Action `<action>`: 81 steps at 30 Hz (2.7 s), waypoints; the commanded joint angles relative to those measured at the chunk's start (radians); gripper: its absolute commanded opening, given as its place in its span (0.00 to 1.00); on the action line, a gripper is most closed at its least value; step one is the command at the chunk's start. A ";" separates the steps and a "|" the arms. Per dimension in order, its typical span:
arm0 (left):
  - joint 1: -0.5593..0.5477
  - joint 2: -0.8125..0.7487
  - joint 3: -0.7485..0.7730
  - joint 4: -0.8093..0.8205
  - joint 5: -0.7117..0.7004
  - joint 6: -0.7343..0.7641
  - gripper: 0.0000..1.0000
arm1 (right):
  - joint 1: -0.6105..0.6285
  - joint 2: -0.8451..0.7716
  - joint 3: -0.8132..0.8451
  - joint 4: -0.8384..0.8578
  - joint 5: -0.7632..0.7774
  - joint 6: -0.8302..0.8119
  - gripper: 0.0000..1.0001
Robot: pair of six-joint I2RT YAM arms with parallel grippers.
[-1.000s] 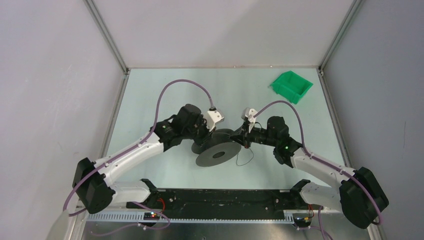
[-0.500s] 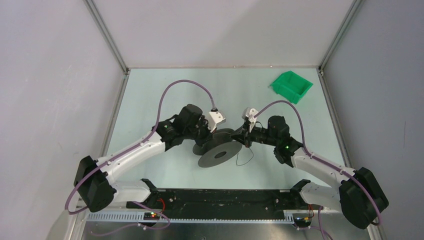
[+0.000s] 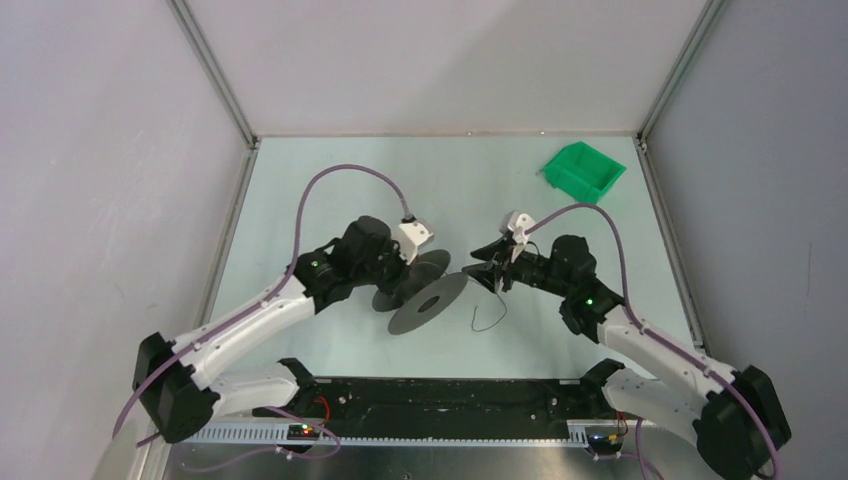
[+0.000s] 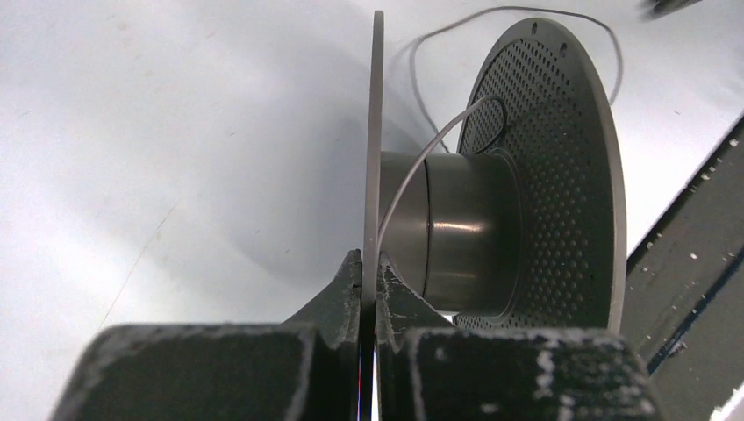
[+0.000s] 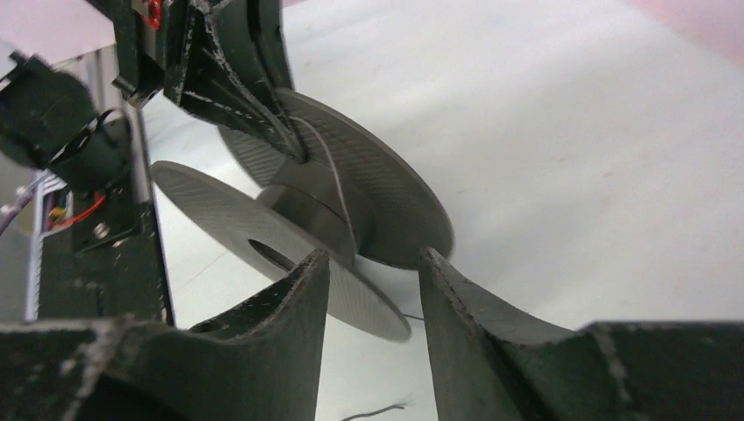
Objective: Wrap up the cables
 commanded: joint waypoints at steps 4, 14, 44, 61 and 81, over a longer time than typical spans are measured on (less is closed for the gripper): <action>0.094 -0.203 0.007 -0.005 -0.143 -0.186 0.00 | -0.005 -0.154 0.006 -0.068 0.284 0.054 0.51; 0.173 -0.258 0.004 -0.022 -0.266 -0.314 0.00 | -0.003 -0.192 -0.019 -0.429 0.585 0.607 0.47; 0.204 -0.363 -0.021 0.026 -0.294 -0.484 0.00 | 0.163 0.437 -0.134 0.289 0.552 1.075 0.50; 0.279 -0.396 0.018 0.026 -0.312 -0.584 0.00 | 0.190 0.411 -0.126 0.248 0.506 0.817 0.00; 0.654 -0.311 0.131 0.067 -0.030 -0.788 0.00 | 0.307 -0.330 -0.092 -0.282 0.529 0.601 0.00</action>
